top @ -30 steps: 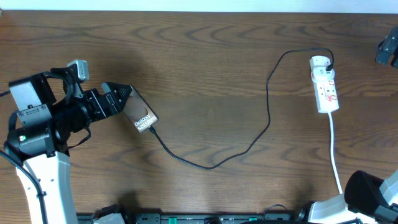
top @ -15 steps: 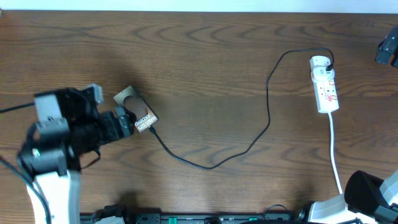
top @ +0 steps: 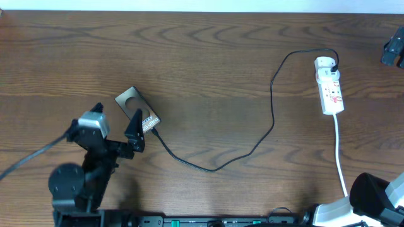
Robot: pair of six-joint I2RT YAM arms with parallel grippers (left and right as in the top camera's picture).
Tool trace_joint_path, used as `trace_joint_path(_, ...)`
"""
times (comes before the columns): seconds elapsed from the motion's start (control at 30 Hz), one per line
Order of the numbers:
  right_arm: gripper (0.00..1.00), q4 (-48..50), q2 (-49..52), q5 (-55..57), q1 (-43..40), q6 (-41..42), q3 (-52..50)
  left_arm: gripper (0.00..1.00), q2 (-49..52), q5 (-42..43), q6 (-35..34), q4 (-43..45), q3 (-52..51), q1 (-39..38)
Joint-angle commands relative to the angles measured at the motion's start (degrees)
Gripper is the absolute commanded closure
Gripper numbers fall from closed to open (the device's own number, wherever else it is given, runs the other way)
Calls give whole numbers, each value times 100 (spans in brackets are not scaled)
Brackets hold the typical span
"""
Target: Plug charger to phone and switch on socket
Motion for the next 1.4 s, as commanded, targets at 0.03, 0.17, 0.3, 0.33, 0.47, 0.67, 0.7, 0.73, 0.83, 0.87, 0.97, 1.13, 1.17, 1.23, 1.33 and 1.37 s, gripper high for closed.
trace_joint_path(0.03,1,-11,-20,46,22,76,20,7,-662,-83,96,981,-887,181)
trace_joint_path(0.17,1,-11,-20,46,22,76,17,7,-1189,-85,98,1641,-1502,205)
trace_joint_path(0.3,1,-11,-20,44,22,76,17,7,-1517,-85,96,2100,-1969,205)
trace_joint_path(0.33,1,-11,-20,46,22,76,17,7,-1567,-85,96,2170,-2048,205)
trace_joint_path(0.47,1,-11,-20,46,22,76,17,7,-1816,-90,98,2358,-2371,251)
trace_joint_path(0.67,1,-11,-20,46,22,76,17,7,-2170,-131,98,2588,-2833,310)
trace_joint_path(0.7,1,-11,-20,46,22,76,17,8,-2170,-127,96,2599,-2914,319)
trace_joint_path(0.73,1,-11,-20,46,22,76,17,7,-2170,-127,96,2603,-2938,319)
trace_joint_path(0.83,1,-11,-20,46,22,76,17,7,-2170,-127,96,2573,-3036,319)
trace_joint_path(0.87,1,-11,-20,46,22,76,17,7,-2170,-127,96,2573,-3077,319)
trace_joint_path(0.97,1,-11,-20,46,22,76,17,7,-2170,-125,96,2559,-3252,319)
trace_joint_path(1.13,1,-11,-20,46,22,76,20,7,-2170,-125,94,1891,-3268,317)
trace_joint_path(1.17,1,-11,-20,46,22,76,17,7,-2170,-125,94,1751,-3268,317)
trace_joint_path(1.23,1,-11,-20,46,22,76,17,7,-2170,-127,94,1410,-3268,319)
trace_joint_path(1.33,1,-11,-20,46,22,76,17,7,-2170,-125,94,704,-3268,319)
trace_joint_path(1.37,1,-11,-20,46,22,76,17,7,-2170,-129,96,573,-3268,319)
